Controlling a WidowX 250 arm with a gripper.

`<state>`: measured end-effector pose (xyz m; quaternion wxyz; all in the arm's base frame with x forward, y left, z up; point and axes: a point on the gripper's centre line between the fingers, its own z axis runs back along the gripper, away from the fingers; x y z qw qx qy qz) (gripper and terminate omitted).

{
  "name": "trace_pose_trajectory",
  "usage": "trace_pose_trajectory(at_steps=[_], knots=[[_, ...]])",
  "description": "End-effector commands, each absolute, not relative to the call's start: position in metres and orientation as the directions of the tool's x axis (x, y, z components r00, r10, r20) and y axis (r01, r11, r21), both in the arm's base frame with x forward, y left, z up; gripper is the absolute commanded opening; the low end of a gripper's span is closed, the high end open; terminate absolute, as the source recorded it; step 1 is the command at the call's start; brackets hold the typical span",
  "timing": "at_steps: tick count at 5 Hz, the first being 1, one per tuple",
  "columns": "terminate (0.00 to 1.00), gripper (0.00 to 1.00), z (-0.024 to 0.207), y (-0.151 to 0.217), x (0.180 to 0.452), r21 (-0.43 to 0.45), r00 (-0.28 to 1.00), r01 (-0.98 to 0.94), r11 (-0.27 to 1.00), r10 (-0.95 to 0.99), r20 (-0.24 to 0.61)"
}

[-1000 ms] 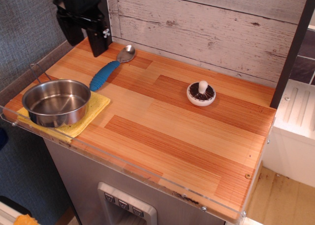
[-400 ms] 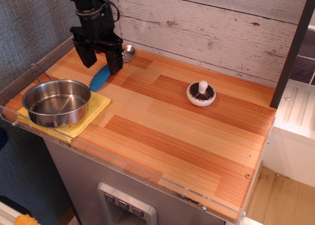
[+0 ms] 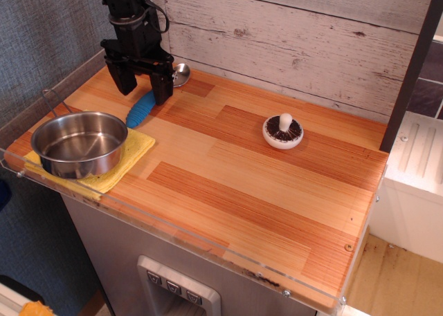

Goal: Put the blue handle spoon on the right side of the silver pot

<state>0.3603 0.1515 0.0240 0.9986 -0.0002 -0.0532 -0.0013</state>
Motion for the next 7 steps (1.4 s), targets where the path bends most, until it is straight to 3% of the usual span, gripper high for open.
trace_pose_trajectory(at_steps=[1,2,4,5,6,7], knots=[[0.0,1.0,0.023,0.16,0.362,0.019,0.991,-0.015,1.0,0.012,0.135],[0.0,0.0,0.019,0.158,0.359,0.02,0.991,-0.018,1.0,0.016,0.131],[0.0,0.0,0.048,0.152,0.359,-0.007,0.978,-0.003,1.0,0.004,0.207],[0.0,0.0,0.076,0.149,0.365,-0.049,0.955,0.025,0.998,-0.01,0.297],[0.0,0.0,0.106,0.13,0.373,-0.082,0.895,0.102,0.991,-0.055,0.442],[0.0,0.0,0.127,0.089,0.363,-0.123,0.858,0.21,0.97,-0.122,0.5]])
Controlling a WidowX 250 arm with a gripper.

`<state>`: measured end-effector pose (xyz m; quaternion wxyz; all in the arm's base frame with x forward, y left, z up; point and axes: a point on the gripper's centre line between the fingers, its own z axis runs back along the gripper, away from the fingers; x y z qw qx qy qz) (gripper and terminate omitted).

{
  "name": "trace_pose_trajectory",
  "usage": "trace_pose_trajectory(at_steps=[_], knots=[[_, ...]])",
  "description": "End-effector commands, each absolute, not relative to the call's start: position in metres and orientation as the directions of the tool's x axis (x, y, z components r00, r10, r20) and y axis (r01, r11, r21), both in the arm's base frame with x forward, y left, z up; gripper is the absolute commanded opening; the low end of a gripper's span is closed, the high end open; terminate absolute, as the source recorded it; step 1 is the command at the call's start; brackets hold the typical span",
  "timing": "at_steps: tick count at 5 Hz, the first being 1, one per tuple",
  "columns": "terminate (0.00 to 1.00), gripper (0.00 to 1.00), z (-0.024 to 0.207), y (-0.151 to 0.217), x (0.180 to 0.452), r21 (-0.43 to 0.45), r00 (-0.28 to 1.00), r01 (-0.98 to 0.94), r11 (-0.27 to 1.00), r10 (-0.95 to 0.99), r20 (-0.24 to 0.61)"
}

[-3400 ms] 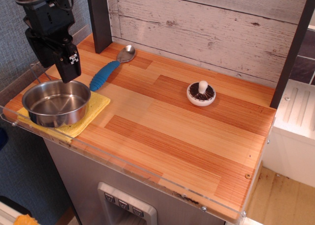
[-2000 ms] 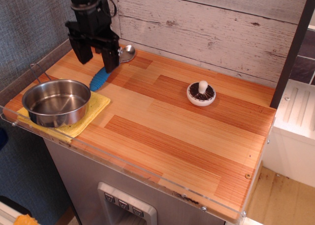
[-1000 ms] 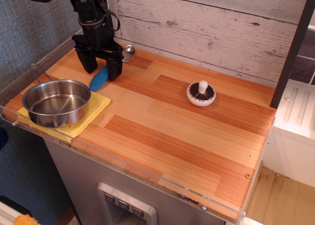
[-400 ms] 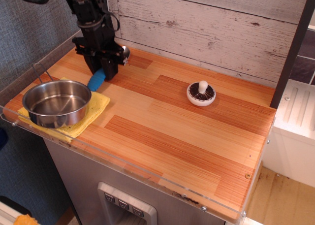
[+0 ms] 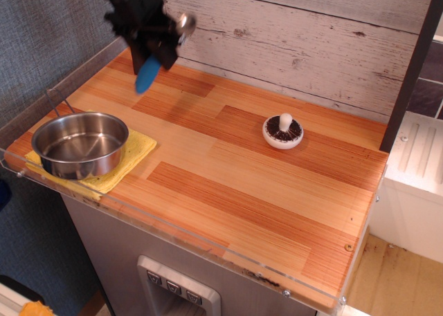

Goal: Put the blue handle spoon on the right side of the silver pot

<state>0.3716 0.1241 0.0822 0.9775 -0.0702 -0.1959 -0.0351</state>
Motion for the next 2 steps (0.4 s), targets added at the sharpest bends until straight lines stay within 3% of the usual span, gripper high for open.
trace_pose_trajectory(at_steps=[1,2], knots=[[0.0,0.0,0.128,0.049,0.328,-0.089,0.86,0.283,0.955,-0.211,0.465],[0.0,0.0,0.111,0.032,0.302,-0.051,0.889,0.275,0.96,-0.234,0.393]])
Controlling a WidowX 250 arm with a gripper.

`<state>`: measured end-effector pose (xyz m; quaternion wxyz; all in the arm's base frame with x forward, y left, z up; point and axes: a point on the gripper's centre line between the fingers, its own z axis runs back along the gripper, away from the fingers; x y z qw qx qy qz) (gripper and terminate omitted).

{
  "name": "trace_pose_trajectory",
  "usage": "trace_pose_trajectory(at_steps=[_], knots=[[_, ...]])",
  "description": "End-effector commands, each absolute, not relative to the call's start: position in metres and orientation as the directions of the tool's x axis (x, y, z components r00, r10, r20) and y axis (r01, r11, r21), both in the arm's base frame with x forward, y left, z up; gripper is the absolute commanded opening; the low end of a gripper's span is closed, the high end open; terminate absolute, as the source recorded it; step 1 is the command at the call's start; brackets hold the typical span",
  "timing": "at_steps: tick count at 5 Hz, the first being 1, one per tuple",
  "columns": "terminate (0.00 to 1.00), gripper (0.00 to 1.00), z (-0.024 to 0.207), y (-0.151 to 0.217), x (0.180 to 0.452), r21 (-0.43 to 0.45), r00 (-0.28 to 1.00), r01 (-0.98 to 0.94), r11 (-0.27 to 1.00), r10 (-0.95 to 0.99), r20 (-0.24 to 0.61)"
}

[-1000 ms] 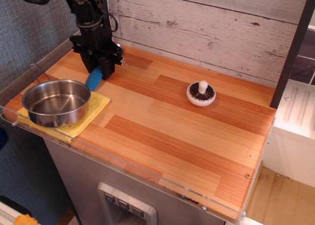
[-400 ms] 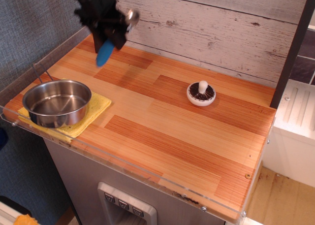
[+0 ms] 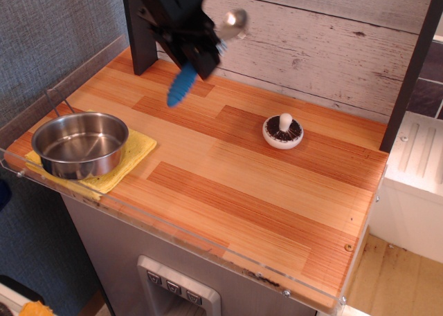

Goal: Put the blue handle spoon on the right side of the silver pot

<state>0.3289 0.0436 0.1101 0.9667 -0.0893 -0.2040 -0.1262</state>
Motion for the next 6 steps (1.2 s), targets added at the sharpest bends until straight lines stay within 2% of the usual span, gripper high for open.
trace_pose_trajectory(at_steps=[1,2,4,5,6], knots=[[0.0,0.0,0.088,0.04,0.292,0.011,0.927,0.2,0.98,-0.193,0.322],[0.0,0.0,0.069,0.051,0.291,0.036,0.95,0.119,0.992,-0.124,0.285],[0.0,0.0,0.037,0.032,0.298,-0.005,0.967,0.097,0.995,-0.093,0.236],[0.0,0.0,0.024,0.024,0.295,0.005,0.974,0.109,0.994,-0.108,0.201],[0.0,1.0,0.018,0.025,0.292,0.008,0.978,0.116,0.993,-0.115,0.175]])
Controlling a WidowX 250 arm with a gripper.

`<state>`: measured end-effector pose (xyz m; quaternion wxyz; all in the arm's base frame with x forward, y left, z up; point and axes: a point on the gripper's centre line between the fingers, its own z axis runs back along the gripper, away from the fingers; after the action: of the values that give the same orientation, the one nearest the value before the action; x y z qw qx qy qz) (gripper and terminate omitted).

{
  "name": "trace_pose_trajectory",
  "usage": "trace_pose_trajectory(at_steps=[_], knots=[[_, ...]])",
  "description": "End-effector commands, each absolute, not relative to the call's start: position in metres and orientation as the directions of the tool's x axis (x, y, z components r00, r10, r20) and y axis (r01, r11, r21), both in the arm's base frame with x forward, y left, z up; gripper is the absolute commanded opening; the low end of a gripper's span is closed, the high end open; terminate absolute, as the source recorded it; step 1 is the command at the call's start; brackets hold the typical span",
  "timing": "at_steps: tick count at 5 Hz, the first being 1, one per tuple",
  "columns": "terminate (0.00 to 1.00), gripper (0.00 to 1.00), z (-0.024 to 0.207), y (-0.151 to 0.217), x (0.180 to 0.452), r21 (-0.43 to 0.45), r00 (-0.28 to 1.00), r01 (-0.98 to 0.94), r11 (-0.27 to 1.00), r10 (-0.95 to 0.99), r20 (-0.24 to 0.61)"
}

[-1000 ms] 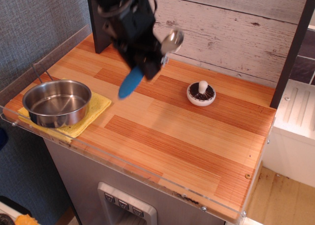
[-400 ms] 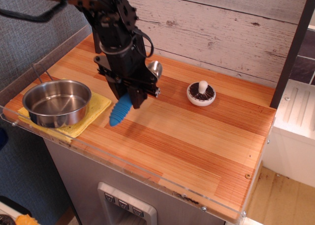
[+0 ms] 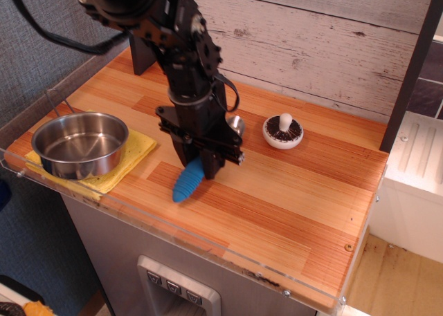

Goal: Put the blue handle spoon on the right side of the silver pot

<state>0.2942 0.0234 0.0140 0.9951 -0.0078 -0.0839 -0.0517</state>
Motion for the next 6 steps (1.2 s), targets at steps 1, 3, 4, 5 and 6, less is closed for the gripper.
trace_pose_trajectory(at_steps=[1,3,4,5,6], knots=[[0.0,1.0,0.029,0.029,0.291,0.007,0.975,0.115,0.993,-0.114,0.19],[0.0,1.0,0.097,0.054,0.265,0.022,0.956,0.183,0.983,-0.183,0.231],[0.0,1.0,0.091,0.063,0.261,0.003,0.969,0.167,0.986,-0.164,0.185],[0.0,1.0,0.083,0.072,0.259,0.03,0.983,0.178,0.984,-0.179,0.05],[0.0,1.0,0.083,0.072,0.259,0.03,0.983,0.178,0.984,-0.179,0.05]])
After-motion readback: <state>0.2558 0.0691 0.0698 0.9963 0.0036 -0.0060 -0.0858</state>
